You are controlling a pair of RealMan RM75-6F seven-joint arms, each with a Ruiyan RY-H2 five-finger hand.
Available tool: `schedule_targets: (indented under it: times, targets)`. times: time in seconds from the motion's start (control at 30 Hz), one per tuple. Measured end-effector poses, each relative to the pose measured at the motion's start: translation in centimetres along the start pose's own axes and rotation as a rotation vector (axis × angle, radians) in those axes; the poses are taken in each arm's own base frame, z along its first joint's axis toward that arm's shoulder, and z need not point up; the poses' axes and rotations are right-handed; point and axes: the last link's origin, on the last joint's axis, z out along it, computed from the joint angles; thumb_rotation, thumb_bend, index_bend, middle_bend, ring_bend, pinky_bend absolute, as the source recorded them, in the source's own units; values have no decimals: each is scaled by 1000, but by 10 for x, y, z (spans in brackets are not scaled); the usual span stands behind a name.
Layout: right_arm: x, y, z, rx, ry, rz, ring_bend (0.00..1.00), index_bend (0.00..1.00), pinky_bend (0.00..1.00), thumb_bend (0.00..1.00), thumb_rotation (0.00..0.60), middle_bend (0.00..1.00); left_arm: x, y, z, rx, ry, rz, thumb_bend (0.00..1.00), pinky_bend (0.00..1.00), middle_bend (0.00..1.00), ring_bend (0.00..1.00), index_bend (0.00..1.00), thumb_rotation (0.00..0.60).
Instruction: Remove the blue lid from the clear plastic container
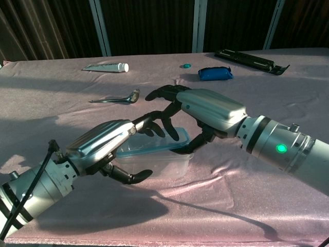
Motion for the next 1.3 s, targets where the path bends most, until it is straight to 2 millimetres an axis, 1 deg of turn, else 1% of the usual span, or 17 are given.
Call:
schedule_targets:
  times: [0.13, 0.23, 0.3, 0.5, 0.6, 0.67, 0.9, 1.0, 1.13, 1.17, 1.2, 1.27, 1.3]
  targets:
    - [4, 0, -1, 11, 20, -20, 73, 802, 54, 899, 600, 229, 4, -1, -1, -27, 21, -6, 373, 97, 203, 78, 0, 600]
    - [6, 0, -2, 17, 31, -33, 73, 802, 54, 920, 600, 229, 7, -4, -1, -36, 32, -9, 375, 64, 124, 12, 0, 600]
    - [7, 0, -2, 19, 39, -41, 73, 802, 54, 920, 600, 229, 9, -6, -1, -36, 36, -13, 374, 41, 91, 0, 0, 600]
    - [12, 1, -3, 23, 51, -62, 73, 802, 54, 920, 600, 229, 16, -12, -1, -33, 57, -2, 375, 3, 47, 0, 0, 600]
    - [15, 4, -5, 20, 58, -77, 73, 802, 55, 920, 600, 229, 21, -15, -1, -33, 78, 3, 375, 0, 8, 0, 0, 600]
    - [19, 7, -8, 14, 63, -90, 75, 802, 62, 920, 600, 229, 26, -17, -2, -33, 98, 5, 375, 0, 0, 0, 0, 600]
    - [35, 29, -22, -32, 75, -146, 79, 802, 72, 920, 600, 229, 46, -29, -11, -25, 151, 15, 375, 0, 0, 0, 0, 600]
    - [41, 44, -31, -70, 70, -181, 81, 802, 72, 920, 600, 229, 51, -33, -18, -20, 160, 15, 374, 0, 0, 0, 0, 600]
    - [42, 67, -43, -138, 46, -227, 81, 797, 72, 920, 600, 229, 53, -37, -23, -11, 156, 14, 374, 0, 0, 0, 0, 600]
    - [41, 72, -46, -154, 37, -236, 81, 786, 72, 920, 600, 229, 53, -38, -24, -9, 155, 13, 374, 0, 0, 0, 0, 600]
    - [40, 77, -48, -168, 27, -244, 81, 753, 72, 920, 600, 229, 53, -39, -25, -6, 153, 11, 374, 0, 0, 0, 0, 600]
    - [37, 87, -52, -194, 2, -261, 80, 644, 72, 899, 600, 225, 52, -41, -28, 3, 150, 7, 374, 0, 0, 0, 0, 600]
    - [35, 90, -54, -203, -11, -267, 74, 546, 67, 851, 600, 210, 51, -43, -29, 8, 148, 9, 374, 0, 0, 0, 0, 600]
